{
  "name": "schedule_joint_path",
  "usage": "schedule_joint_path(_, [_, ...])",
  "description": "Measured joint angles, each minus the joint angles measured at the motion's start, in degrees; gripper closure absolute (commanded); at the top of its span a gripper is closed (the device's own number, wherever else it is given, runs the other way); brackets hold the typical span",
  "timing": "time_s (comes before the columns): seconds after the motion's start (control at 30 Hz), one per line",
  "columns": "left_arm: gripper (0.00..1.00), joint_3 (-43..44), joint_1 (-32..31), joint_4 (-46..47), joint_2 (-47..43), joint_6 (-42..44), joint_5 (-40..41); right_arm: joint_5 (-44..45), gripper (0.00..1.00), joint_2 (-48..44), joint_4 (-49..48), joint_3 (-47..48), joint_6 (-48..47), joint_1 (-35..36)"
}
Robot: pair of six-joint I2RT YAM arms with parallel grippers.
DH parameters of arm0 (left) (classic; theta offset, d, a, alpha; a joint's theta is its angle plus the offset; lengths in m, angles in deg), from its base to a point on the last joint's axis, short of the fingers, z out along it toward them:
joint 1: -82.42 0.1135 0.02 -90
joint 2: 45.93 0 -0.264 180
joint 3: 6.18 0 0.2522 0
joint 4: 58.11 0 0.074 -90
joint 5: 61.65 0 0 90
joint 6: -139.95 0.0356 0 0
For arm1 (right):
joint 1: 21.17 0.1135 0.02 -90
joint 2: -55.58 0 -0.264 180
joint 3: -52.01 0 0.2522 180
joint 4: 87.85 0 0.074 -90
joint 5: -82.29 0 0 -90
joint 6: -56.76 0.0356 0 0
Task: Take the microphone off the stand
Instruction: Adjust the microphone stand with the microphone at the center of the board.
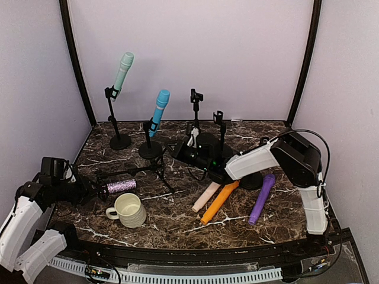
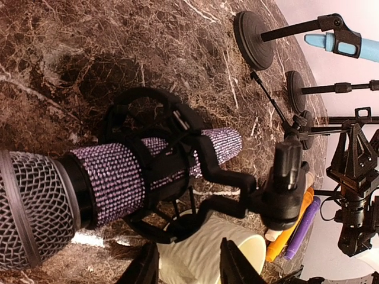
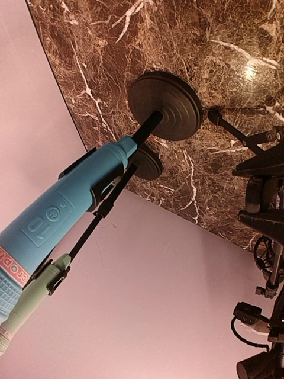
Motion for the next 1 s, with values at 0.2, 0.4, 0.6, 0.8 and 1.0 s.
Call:
schedule_joint_path(0.2, [0.57,-0.3,-0.6,3.1,1.0,-1.2,0.7,0.0,1.0,0.0,-1.4,-1.0,0.7,-0.3])
schedule_joint_path(0.4, [0.52,0.6,-2.9,8.0,4.5,0.0,0.9,0.1,1.0,-0.3,-4.2,-3.5,2.9,-1.5])
schedule_joint_path(0.6, [0.58,2.7,-3.3,13.4,7.1,2.7,-0.2,0.1,1.0,-1.5,-4.3,-5.1,3.7,-2.1])
schedule_joint_path(0.8, [0.68,4.5,-4.0,14.3,11.0,5.8,-0.2,0.3,1.0,-1.8,-4.4,-5.6,3.7,-2.2])
schedule_joint_path(1.0, [0.71,5.5,-4.6,14.8,13.1,8.4,0.8,0.5,1.0,-1.8,-4.7,-5.8,3.8,-2.3])
